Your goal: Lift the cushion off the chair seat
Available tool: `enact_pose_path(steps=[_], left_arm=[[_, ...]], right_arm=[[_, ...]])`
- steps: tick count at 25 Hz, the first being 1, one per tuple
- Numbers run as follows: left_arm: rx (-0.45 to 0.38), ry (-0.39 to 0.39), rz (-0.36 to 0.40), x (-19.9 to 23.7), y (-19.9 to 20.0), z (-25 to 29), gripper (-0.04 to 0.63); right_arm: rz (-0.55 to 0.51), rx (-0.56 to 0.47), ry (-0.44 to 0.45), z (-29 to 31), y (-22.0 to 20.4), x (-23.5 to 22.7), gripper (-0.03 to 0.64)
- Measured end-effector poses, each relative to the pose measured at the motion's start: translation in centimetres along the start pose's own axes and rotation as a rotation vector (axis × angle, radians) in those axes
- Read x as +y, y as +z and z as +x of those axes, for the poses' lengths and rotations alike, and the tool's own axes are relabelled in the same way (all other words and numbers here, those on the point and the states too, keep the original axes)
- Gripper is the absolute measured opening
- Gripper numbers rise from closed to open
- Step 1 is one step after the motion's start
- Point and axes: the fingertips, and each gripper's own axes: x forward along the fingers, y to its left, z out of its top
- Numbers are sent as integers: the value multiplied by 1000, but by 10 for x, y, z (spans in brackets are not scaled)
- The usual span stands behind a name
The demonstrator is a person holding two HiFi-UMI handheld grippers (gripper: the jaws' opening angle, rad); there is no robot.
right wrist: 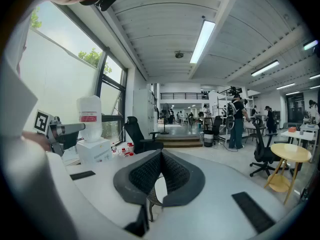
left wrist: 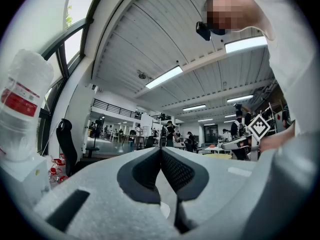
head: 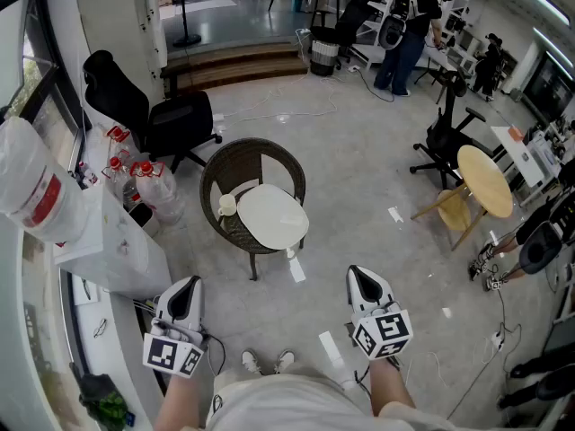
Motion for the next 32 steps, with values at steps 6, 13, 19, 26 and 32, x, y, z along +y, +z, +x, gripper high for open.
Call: enact_pose_path(steps=[6, 13, 19, 26, 32], left_arm=[[17, -6, 104, -11, -3, 4, 15], [130, -10, 257, -17, -21, 14, 15], [103, -1, 244, -24, -18, 18, 15], [66, 19, 241, -38, -16, 21, 15], [83, 40, 224, -48, -23, 16, 15]], right_arm=[[7, -21, 24, -2, 2, -1, 1], [3, -25, 97, 1, 2, 6, 3], [2, -8, 135, 0, -2, 0, 89], [-12, -12, 163, -4, -9, -13, 167], [-3, 5, 176, -2, -16, -28, 250]])
